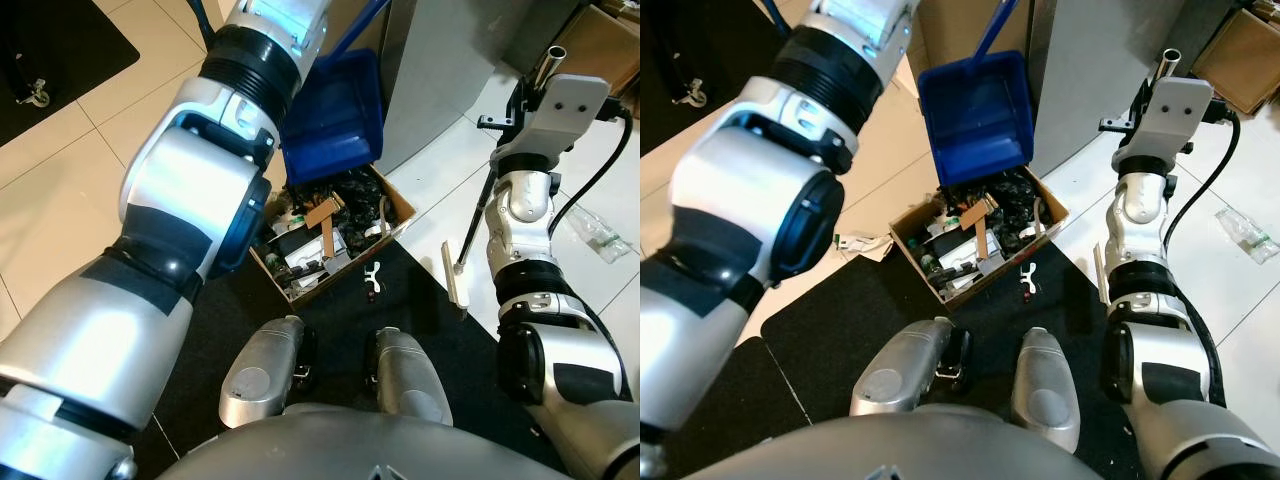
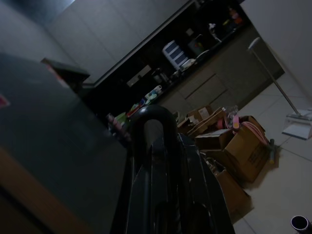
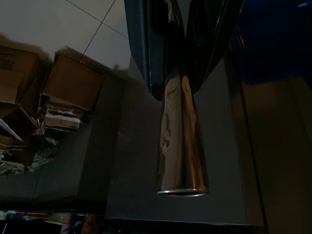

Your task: Sweep floor

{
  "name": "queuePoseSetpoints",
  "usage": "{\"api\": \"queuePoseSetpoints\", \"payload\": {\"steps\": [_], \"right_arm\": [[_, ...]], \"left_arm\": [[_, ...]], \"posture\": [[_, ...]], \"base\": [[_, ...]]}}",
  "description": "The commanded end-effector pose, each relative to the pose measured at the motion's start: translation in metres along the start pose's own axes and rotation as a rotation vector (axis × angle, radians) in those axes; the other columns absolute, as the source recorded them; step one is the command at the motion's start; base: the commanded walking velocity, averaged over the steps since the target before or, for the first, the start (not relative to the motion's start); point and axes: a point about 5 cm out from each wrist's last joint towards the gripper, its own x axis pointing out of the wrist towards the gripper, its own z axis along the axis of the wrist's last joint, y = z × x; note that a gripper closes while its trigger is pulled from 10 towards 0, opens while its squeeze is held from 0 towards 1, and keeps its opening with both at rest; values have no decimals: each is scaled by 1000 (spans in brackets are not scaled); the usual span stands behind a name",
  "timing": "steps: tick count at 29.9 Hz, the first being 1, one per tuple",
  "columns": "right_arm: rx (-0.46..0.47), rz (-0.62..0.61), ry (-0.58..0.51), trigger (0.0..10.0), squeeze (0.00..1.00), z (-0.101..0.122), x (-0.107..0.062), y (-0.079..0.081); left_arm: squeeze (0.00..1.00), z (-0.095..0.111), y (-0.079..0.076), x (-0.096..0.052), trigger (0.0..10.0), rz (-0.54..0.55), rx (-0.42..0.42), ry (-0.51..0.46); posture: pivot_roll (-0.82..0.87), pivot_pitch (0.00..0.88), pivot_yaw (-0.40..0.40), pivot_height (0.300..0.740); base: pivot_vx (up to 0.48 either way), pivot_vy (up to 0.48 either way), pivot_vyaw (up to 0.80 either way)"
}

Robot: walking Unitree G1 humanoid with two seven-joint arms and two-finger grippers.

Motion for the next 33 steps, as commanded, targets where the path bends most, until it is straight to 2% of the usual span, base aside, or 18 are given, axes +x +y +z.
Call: {"api": "queuePoseSetpoints", "payload": {"steps": [1,3,7,10,12,13,14,15,17,19,20,21,23,24,26,28,32,33], "right_arm": [[4,13,-39,10000,0,7,3,5],[9,12,-41,10000,0,7,3,5],[11,11,-43,10000,0,7,3,4],[31,15,-53,10000,0,10,4,4],[31,15,-53,10000,0,10,4,4],[28,22,-63,10000,0,13,6,4],[28,22,-63,10000,0,13,6,4],[20,24,-81,10000,0,19,11,2],[14,21,-113,10000,0,29,17,-2],[14,21,-113,10000,0,29,17,-2],[24,10,-129,10000,0,35,21,-4],[24,10,-129,10000,0,35,21,-4],[56,-8,-144,10000,0,42,27,-6],[63,-12,-145,10000,0,43,28,-7],[75,-9,-130,10000,0,41,28,-5],[75,-9,-130,10000,0,41,28,-5],[95,26,-84,10000,0,34,26,3],[95,26,-84,10000,0,34,26,3]], "left_arm": [[0,9,9,0,10000,8,42,-28],[0,13,27,-5,10000,113,0,-36],[0,15,34,-7,10000,153,-13,-43],[0,27,73,-26,10000,356,-58,-85],[0,27,73,-26,10000,356,-58,-85],[0,31,87,-38,10000,430,-63,-93],[0,31,87,-38,10000,430,-63,-93],[0,25,99,-57,10000,521,-47,-33],[0,13,108,-84,10000,639,-46,53],[0,13,108,-84,10000,639,-46,53],[0,4,108,-98,10000,691,-64,95],[0,4,108,-98,10000,691,-64,95],[0,-10,104,-126,10000,800,-122,160],[0,-13,103,-132,10000,823,-133,175],[0,-14,101,-139,10000,861,-151,183],[0,-14,101,-139,10000,861,-151,183],[0,-10,97,-161,10000,982,-221,196],[0,-10,97,-161,10000,982,-221,196]], "posture": [[153,0,93,740],[144,0,96,740],[144,0,96,740],[151,0,79,740],[151,0,79,740],[153,0,73,740],[153,0,73,740],[160,0,59,740],[166,0,48,740],[166,0,48,740],[170,0,39,740],[170,0,39,740],[181,0,24,740],[181,0,24,740],[190,0,9,740],[190,0,9,740],[194,0,-10,740],[194,0,-10,740]], "base": [[0,0,0],[0,0,0],[0,0,0],[0,0,0],[0,0,0],[0,0,0],[0,0,0],[0,0,0],[0,0,0],[0,0,0],[0,0,0],[0,0,0],[0,0,0],[0,0,0],[0,0,0],[0,0,0],[0,0,0],[0,0,0]]}}
